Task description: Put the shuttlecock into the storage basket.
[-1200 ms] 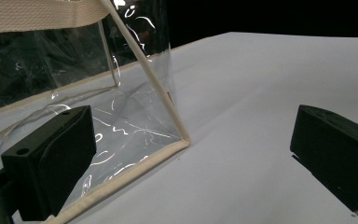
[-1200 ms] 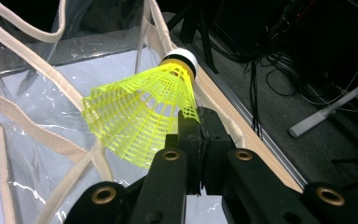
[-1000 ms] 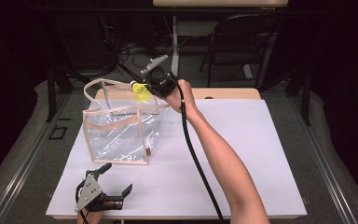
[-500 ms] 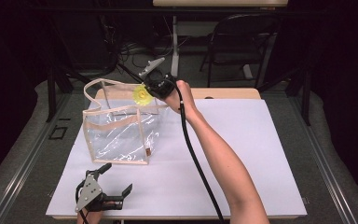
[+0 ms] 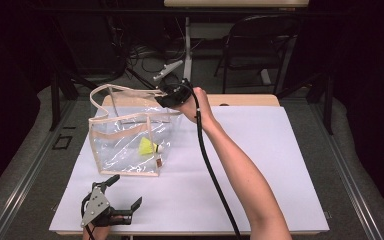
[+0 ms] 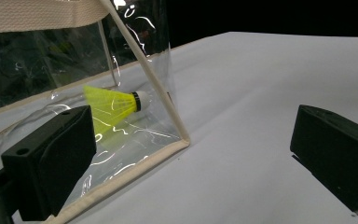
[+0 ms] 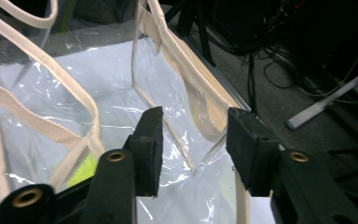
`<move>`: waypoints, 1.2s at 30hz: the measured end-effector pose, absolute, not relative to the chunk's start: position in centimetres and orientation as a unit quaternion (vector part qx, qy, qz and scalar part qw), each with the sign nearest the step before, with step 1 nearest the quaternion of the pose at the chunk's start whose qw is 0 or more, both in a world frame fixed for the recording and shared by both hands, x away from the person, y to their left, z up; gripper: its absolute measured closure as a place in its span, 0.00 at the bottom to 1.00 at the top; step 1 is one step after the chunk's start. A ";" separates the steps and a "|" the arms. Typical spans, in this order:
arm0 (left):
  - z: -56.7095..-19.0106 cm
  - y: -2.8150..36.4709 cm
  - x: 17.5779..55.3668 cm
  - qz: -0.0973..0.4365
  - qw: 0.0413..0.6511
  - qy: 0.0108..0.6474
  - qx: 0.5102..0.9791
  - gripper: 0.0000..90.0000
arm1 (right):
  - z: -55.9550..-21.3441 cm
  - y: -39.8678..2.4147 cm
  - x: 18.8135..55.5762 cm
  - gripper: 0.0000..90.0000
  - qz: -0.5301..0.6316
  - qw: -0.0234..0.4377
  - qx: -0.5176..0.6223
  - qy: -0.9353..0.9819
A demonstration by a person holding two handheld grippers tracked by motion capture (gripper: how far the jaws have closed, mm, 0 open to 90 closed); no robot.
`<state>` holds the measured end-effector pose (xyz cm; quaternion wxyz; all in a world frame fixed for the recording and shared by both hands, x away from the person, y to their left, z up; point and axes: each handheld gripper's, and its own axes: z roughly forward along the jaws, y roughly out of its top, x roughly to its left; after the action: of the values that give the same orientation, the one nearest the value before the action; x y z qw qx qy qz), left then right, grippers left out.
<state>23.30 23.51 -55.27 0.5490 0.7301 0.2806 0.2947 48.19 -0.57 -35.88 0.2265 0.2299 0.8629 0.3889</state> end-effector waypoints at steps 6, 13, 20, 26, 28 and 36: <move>-55.3 23.4 23.4 0.295 0.550 0.283 0.729 0.00 | -35.5 -1.6 47.8 0.43 0.398 0.212 0.242 0.859; -55.3 23.2 23.4 0.293 0.550 0.282 0.729 0.00 | -34.9 -2.7 47.1 0.28 0.411 0.205 0.249 0.853; -55.3 23.1 23.4 0.294 0.549 0.281 0.731 0.00 | -35.1 -3.7 46.5 0.19 0.416 0.197 0.254 0.850; -55.3 23.2 23.4 0.295 0.548 0.280 0.731 0.00 | -35.6 -4.4 46.2 0.16 0.419 0.195 0.253 0.850; -55.3 23.3 23.3 0.294 0.547 0.282 0.732 0.00 | -35.7 -4.7 46.0 0.15 0.422 0.194 0.254 0.848; -55.4 23.2 23.3 0.294 0.548 0.280 0.731 0.00 | -36.1 -5.8 45.2 0.11 0.424 0.194 0.259 0.846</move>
<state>23.26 23.24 -55.37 0.5483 0.7309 0.2801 0.2943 45.24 -5.82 -36.11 0.1937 0.2588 0.8458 0.4243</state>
